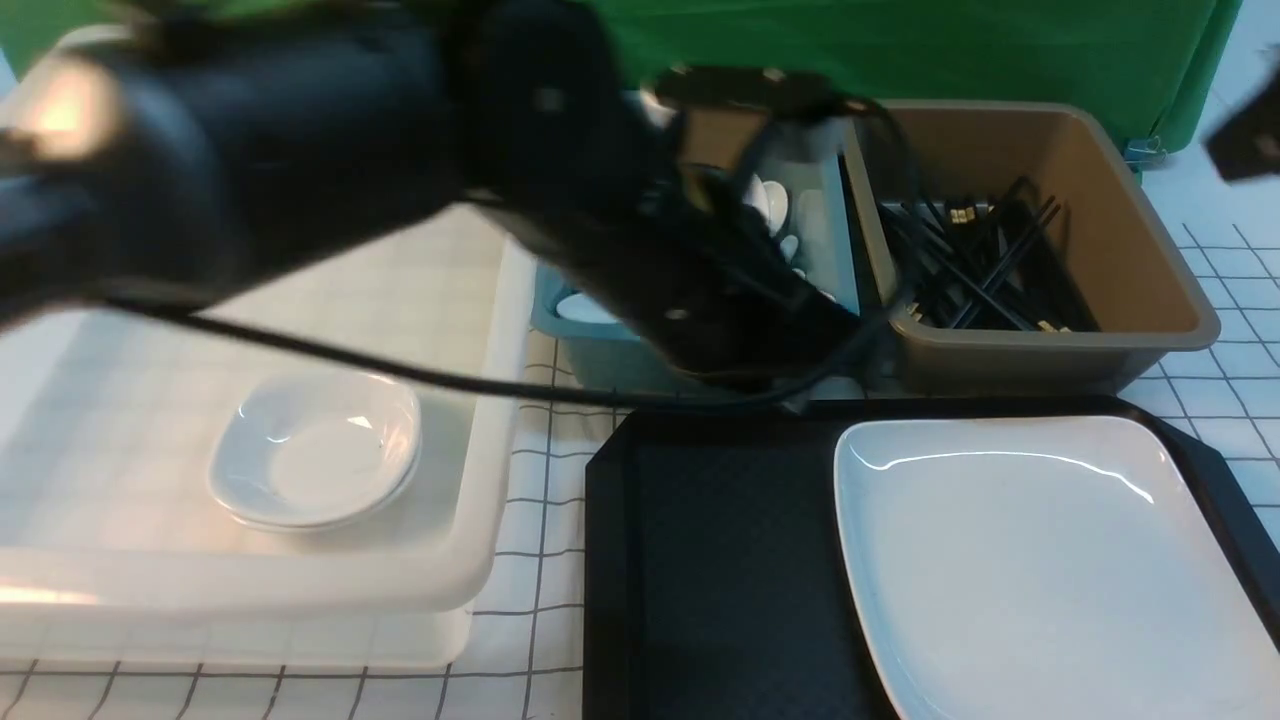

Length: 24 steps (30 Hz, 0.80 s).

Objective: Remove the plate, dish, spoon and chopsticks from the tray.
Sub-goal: Use the left arm to grab a plate from the dinner plate

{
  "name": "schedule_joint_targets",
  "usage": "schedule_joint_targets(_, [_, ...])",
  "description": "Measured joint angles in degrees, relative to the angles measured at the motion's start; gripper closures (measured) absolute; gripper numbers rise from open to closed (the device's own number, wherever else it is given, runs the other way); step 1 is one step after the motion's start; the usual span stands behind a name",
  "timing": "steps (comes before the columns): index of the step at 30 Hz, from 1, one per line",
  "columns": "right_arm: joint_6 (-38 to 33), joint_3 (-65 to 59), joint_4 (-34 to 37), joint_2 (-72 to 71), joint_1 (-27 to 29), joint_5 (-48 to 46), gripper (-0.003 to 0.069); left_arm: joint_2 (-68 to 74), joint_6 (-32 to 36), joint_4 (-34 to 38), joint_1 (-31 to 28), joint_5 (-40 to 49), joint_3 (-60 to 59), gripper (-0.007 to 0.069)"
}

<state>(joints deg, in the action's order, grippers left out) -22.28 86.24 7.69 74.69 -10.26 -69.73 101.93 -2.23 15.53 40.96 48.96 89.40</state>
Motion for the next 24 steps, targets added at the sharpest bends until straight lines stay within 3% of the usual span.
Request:
schedule_joint_targets(5, [-2.8,-8.5,4.4,-7.8,3.9,-0.2,0.0639,12.7,0.1,1.9,-0.3,4.8,11.4,0.0517])
schedule_joint_targets(16, [-3.4,-11.6,8.8,-20.0,4.0,-0.5,0.0639,29.9,-4.2,1.9,-3.5,6.6,25.4,0.0111])
schedule_joint_targets(24, [-3.4,-11.6,9.1,-21.3,4.0,-0.5,0.0639,34.3,-0.9,7.4,-3.4,2.3,25.9,0.0055])
